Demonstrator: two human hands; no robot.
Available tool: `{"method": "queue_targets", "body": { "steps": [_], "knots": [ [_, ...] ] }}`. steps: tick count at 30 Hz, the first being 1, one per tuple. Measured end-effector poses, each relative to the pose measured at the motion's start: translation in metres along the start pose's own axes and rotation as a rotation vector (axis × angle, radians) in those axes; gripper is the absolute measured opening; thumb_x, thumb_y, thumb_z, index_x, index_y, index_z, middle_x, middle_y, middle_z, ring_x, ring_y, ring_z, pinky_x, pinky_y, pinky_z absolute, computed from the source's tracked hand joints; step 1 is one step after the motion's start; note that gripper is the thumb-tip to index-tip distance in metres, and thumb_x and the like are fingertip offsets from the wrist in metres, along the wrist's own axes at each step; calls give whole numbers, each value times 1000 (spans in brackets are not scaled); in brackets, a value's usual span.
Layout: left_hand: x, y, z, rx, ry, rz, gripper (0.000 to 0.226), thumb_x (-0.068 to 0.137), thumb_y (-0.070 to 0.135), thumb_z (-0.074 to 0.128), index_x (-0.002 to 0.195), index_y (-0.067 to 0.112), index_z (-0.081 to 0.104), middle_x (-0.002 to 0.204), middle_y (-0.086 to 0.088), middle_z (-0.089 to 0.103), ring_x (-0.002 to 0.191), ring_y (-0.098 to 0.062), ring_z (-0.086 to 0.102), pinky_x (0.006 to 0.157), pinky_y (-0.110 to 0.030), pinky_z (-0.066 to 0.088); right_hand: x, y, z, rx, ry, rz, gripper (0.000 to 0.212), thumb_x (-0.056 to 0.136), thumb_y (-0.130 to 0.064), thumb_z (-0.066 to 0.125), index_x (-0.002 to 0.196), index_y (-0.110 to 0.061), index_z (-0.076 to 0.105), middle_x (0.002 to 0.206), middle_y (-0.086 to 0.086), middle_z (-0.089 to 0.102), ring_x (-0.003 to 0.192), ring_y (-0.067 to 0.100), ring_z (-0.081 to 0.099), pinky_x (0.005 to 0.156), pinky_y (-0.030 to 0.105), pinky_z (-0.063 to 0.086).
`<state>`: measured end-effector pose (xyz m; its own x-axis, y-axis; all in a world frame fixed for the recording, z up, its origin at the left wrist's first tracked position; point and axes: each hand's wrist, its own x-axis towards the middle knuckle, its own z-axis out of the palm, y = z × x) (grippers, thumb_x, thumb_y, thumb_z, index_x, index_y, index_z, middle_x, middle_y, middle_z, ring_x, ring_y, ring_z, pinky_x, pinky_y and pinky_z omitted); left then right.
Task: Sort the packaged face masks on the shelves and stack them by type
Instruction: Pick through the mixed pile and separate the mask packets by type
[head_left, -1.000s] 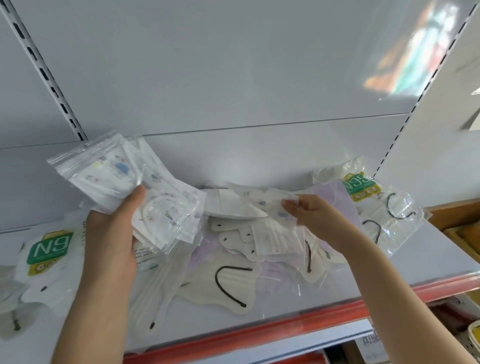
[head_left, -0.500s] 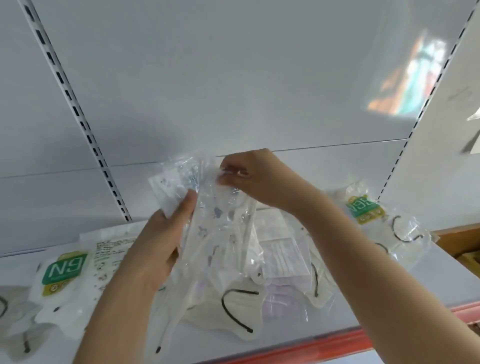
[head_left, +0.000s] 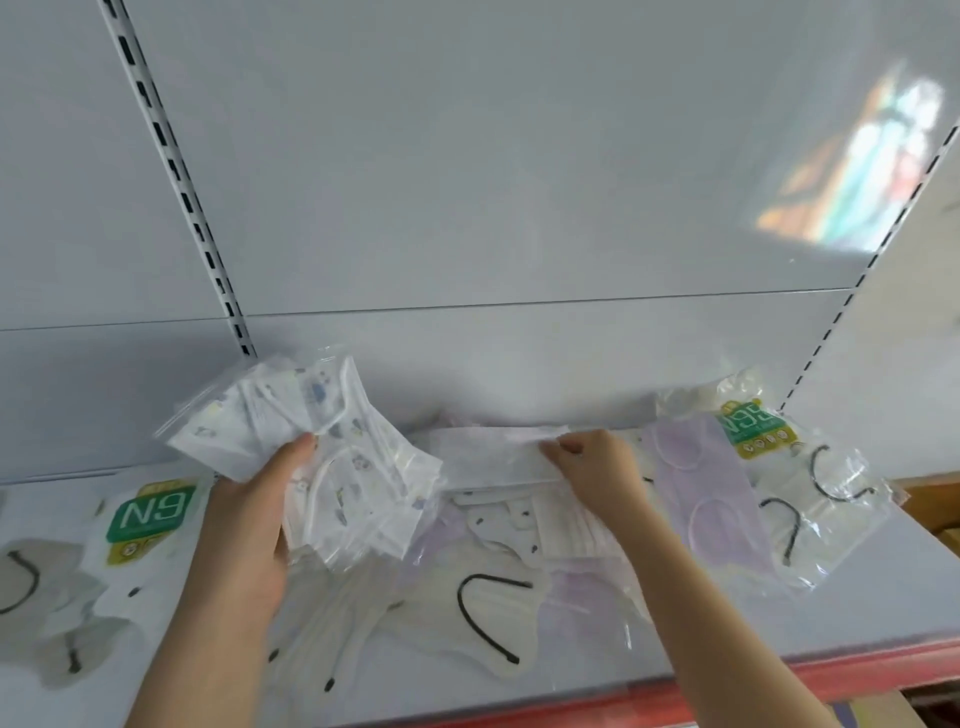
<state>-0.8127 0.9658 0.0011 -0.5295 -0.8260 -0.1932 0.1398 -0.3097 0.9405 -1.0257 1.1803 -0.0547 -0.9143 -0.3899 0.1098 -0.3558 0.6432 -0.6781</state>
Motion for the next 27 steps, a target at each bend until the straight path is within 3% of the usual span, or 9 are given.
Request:
{"method": "queue_targets", "body": {
  "steps": [4, 8, 10, 13, 17, 20, 23, 25, 27],
  "knots": [
    [-6, 5, 4, 18, -39, 44, 39, 90, 21, 74, 128, 27, 67, 111, 3, 77, 101, -20, 73, 79, -36, 56, -9, -11, -35, 477, 202, 51, 47, 98, -38, 58, 66, -5, 52, 56, -4, 36, 57, 13, 32, 55, 29, 26],
    [-15, 0, 23, 82, -85, -25, 20, 90, 23, 73, 110, 25, 73, 102, -1, 79, 95, -24, 75, 81, -41, 58, -37, -62, -44, 761, 200, -22, 16, 99, -36, 57, 93, -23, 65, 62, -3, 51, 58, 12, 41, 55, 29, 35],
    [-22, -4, 34, 131, -136, -91, 27, 89, 44, 73, 105, 23, 75, 98, -2, 79, 93, -25, 74, 84, -45, 58, -51, -86, -31, 683, 132, -82, 7, 96, -35, 61, 99, -28, 62, 61, -3, 53, 52, 12, 41, 49, 26, 35],
    [-31, -12, 45, 235, -200, -144, 73, 66, 82, 70, 94, 15, 72, 77, -5, 65, 74, -25, 63, 77, -36, 52, -62, -102, 0, 441, 90, -182, 17, 90, -32, 67, 104, -27, 59, 69, -9, 64, 53, 8, 55, 49, 21, 45],
    [-32, -10, 41, 166, -131, -22, 22, 84, 24, 80, 105, 20, 75, 95, -1, 80, 85, -18, 77, 84, -43, 59, -51, -89, 19, 297, 9, -284, 34, 94, -51, 58, 118, -28, 65, 106, -8, 68, 87, 5, 62, 76, 21, 51],
    [-21, -5, 21, 67, 25, 7, 24, 89, 16, 76, 112, 21, 72, 96, 3, 79, 82, -13, 76, 81, -38, 58, -30, -62, 23, -83, -91, -76, 79, 91, -68, 47, 147, -14, 41, 146, 3, 49, 132, 21, 46, 107, 36, 41],
    [-15, 3, 6, -8, 78, 45, 41, 89, 18, 76, 129, 23, 67, 117, 3, 75, 105, -18, 72, 96, -46, 55, -25, -44, 32, -330, -138, 5, 64, 86, -63, 58, 130, -17, 57, 129, 1, 60, 128, 24, 48, 99, 34, 41],
    [-14, 5, -1, -33, 89, 54, 45, 90, 18, 75, 132, 25, 65, 121, 4, 73, 109, -17, 71, 95, -43, 55, -23, -42, 29, -211, -113, 42, 41, 91, -53, 59, 111, -20, 69, 106, 1, 70, 105, 24, 63, 81, 31, 48],
    [-13, 7, -6, -34, 104, 63, 45, 90, 19, 75, 133, 24, 64, 121, 5, 73, 109, -16, 70, 89, -37, 55, -21, -39, 18, -27, -84, 19, 41, 96, -47, 56, 85, -10, 70, 72, 4, 64, 75, 25, 64, 61, 30, 41]
  ]
}}
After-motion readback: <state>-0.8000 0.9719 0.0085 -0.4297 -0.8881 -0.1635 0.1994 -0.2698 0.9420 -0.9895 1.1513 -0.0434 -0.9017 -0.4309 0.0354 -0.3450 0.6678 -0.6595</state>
